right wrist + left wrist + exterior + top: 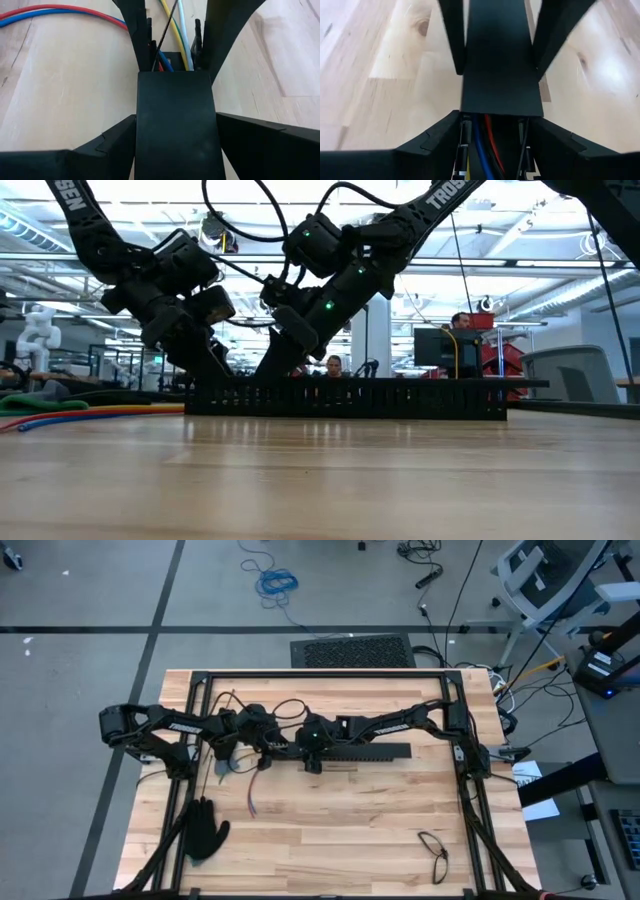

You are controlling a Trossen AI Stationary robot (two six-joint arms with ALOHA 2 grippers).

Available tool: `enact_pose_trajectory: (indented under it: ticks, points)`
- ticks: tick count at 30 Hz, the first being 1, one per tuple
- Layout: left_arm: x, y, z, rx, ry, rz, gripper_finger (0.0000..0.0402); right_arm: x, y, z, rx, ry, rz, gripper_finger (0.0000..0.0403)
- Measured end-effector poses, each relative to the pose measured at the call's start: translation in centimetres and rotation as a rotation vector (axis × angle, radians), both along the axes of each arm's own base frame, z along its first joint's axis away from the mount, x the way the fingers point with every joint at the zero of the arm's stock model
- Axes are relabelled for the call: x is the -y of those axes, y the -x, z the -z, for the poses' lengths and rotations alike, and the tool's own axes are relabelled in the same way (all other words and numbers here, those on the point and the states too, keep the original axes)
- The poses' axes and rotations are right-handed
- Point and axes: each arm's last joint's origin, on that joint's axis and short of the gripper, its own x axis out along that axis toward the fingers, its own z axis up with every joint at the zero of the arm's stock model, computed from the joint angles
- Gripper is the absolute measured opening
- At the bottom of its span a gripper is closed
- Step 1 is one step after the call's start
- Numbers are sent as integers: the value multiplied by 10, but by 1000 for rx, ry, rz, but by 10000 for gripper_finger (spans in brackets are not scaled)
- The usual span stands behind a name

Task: Ziptie cables

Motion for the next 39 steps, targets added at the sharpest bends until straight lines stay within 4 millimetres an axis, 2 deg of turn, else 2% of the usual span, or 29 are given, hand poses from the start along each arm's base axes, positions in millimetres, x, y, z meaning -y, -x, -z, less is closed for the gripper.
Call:
enact_pose_trajectory:
  ticks: [3,18,22,31,39]
  points:
    - [0,0,0,-7,53,-41,219,0,0,0,5,0,-3,247]
    - [-1,-2,-2,1,37,-29,224,0,0,0,0,5,-4,247]
    - [-1,-2,-2,-8,39,-30,260,0,-2,3,1,2,-9,247]
    - [-2,-1,-1,-32,7,-63,390,0,-2,3,1,18,-24,247]
    - [-1,2,-7,-47,26,-86,389,1,-2,2,6,20,-20,247]
